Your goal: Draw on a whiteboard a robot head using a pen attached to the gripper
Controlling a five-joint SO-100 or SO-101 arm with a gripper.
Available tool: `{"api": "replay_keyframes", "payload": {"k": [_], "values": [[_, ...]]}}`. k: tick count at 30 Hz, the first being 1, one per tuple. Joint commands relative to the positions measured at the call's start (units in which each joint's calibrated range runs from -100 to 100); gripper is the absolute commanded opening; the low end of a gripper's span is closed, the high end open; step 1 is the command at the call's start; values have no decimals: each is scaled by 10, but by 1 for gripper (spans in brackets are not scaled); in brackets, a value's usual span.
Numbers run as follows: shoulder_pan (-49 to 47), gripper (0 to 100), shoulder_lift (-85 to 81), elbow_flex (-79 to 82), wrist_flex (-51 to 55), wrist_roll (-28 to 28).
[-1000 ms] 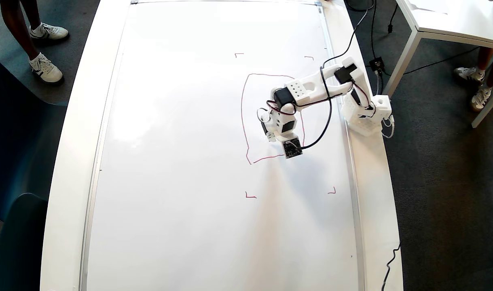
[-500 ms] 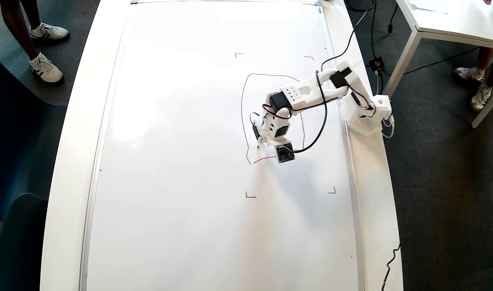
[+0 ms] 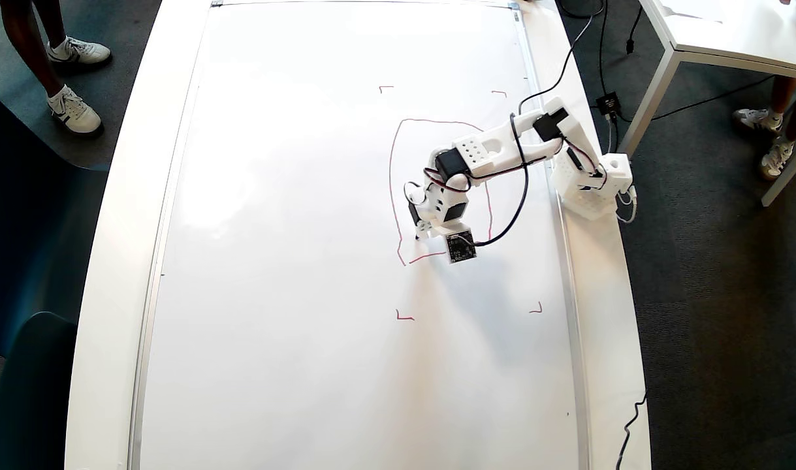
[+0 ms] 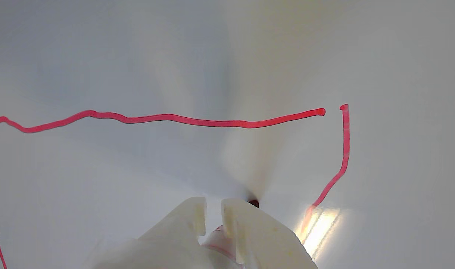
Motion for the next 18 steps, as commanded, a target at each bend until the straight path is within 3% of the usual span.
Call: {"api": "replay_keyframes", "payload": {"k": [1, 18], "values": [[23, 1, -12, 27, 12, 5], [98, 1, -59, 100, 15, 55]]}}
